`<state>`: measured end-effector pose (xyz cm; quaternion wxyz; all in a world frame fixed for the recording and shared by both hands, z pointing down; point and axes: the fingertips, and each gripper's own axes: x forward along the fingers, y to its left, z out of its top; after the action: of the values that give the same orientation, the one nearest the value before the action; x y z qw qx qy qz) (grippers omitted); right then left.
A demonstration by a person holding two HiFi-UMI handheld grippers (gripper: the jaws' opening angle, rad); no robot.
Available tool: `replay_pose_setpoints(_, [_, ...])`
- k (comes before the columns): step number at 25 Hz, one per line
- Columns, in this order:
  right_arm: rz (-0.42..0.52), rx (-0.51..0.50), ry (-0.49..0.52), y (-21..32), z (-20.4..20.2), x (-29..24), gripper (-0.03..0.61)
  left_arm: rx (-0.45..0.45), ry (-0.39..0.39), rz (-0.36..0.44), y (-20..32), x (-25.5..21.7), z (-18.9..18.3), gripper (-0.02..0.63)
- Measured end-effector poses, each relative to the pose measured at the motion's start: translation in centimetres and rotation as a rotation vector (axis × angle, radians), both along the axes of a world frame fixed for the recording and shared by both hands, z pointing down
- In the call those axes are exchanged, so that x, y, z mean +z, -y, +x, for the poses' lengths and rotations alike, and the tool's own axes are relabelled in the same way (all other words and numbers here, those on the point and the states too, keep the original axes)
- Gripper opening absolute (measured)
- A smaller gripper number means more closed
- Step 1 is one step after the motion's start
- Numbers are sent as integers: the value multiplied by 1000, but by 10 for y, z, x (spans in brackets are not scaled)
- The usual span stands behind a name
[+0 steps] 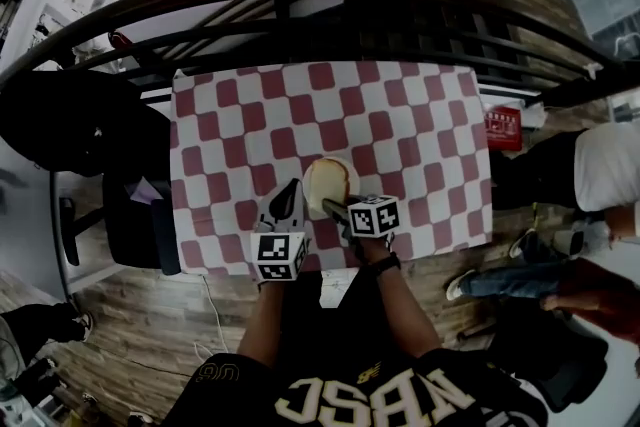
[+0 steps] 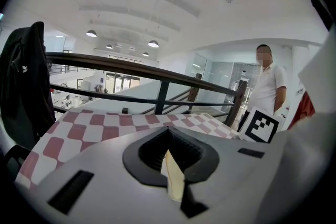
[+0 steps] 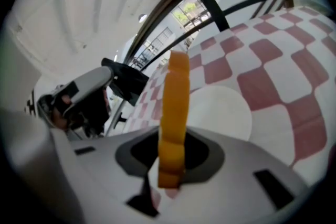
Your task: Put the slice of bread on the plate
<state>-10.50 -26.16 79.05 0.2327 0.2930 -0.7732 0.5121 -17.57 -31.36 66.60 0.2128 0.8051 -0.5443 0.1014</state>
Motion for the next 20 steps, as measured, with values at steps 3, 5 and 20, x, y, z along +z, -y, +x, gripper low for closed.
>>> replay_pose_setpoints(3, [-44, -11, -43, -5, 0, 11, 98, -3, 0, -5, -2, 3, -3, 20])
replay_pose_setpoints(5, [-60, -12, -46, -6, -1, 14, 98, -6, 1, -10, -2, 4, -4, 20])
replay_pose_setpoints(20, [-164, 44, -112, 0, 7, 29, 140, -10, -33, -58, -9, 12, 3, 18])
